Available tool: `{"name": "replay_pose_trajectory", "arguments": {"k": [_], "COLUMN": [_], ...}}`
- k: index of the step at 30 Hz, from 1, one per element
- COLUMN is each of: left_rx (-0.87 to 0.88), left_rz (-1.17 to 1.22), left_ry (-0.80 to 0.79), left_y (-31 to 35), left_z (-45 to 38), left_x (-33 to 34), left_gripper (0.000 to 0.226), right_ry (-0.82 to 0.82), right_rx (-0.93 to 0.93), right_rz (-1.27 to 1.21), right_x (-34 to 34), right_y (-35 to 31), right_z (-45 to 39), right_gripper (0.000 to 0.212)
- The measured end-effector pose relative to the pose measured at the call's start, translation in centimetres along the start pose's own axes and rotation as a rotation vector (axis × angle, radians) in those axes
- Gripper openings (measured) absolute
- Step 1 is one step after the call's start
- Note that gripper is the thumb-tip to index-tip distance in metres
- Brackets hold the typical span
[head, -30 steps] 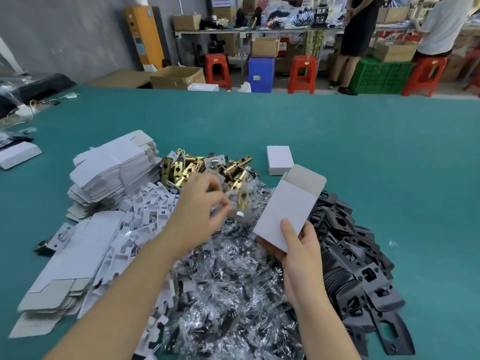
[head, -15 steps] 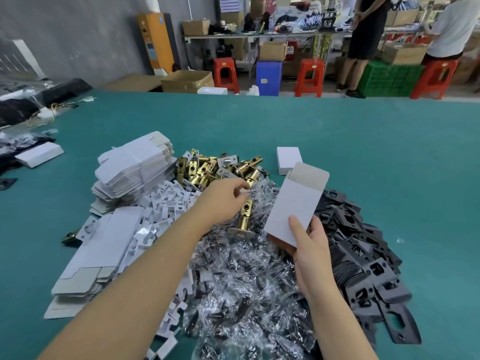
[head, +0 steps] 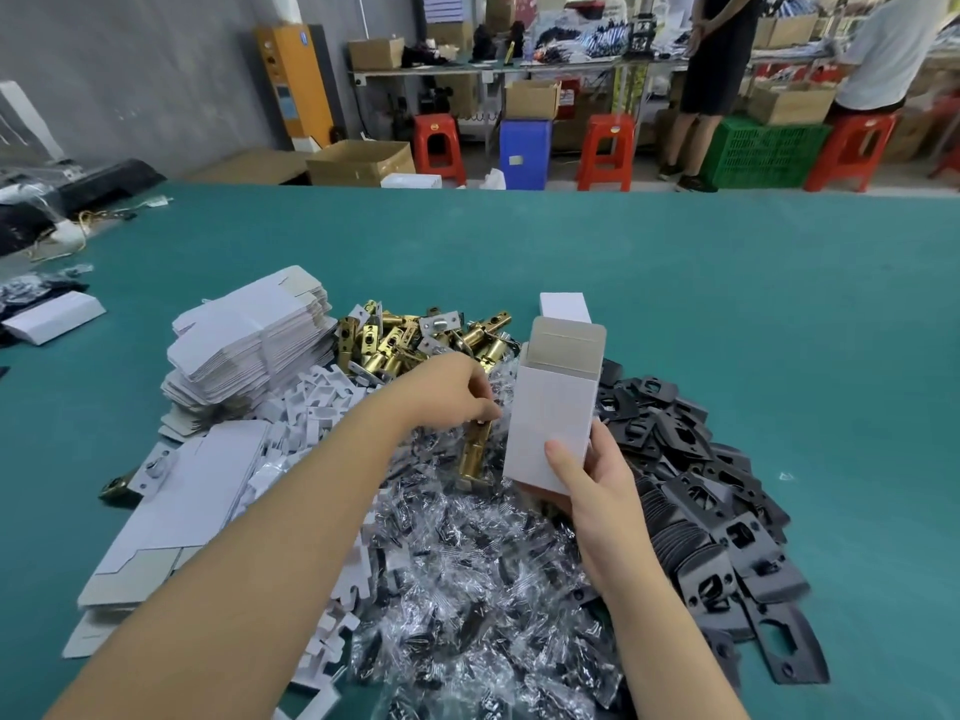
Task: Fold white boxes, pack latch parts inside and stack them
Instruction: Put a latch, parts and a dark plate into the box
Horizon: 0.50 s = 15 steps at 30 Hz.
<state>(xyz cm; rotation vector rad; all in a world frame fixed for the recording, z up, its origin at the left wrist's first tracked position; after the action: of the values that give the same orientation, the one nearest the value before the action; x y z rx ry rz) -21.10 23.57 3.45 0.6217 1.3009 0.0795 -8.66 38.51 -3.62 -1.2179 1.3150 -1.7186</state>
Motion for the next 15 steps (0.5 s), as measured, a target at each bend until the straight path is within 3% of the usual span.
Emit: {"name": "replay_pose_trajectory", "arguments": {"k": [3,7,12,15], "left_rx": [0.041,0.100,0.258,0.346], "left_rz": [0.052,-0.058,-0.150,0.078], "left_ry": [-0.037,-0.037,0.324,0.534], "left_y": [0.3,0.8,3.1,4.5], "left_z": [1.4,3.8,7.1,8.4], "left_x": [-1.9,-4.8,-12.4,-15.6], "left_gripper": [0.011,0.002,0.008,0.012], "right_ry": [-0.016,-0.029,-0.057,-0.109], "right_rx": [-0.005,-0.009,-0.005,-0.020], "right_rz": [0.003,0.006,0.002,0.015], "right_x": [0.0,0.1,0.2,0.4], "right_y": [0.0,0.0,0.0,-0.2], "right_z": [0.0,0.0,0.0,0.1], "right_gripper": [0.036,0.035,0.042,0.042]}}
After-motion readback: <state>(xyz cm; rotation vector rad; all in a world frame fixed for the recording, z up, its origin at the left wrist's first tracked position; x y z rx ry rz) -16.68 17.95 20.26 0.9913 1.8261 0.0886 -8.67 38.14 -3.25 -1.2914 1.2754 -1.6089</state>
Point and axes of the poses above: each hand's wrist, its own z-axis away from the middle knuckle, its own x-axis out of the palm, y = z × x, the point moved 6 cm from there along -z, towards the middle knuckle, and after that the axes turned 7 degrees about y, right-handed, at the moved point
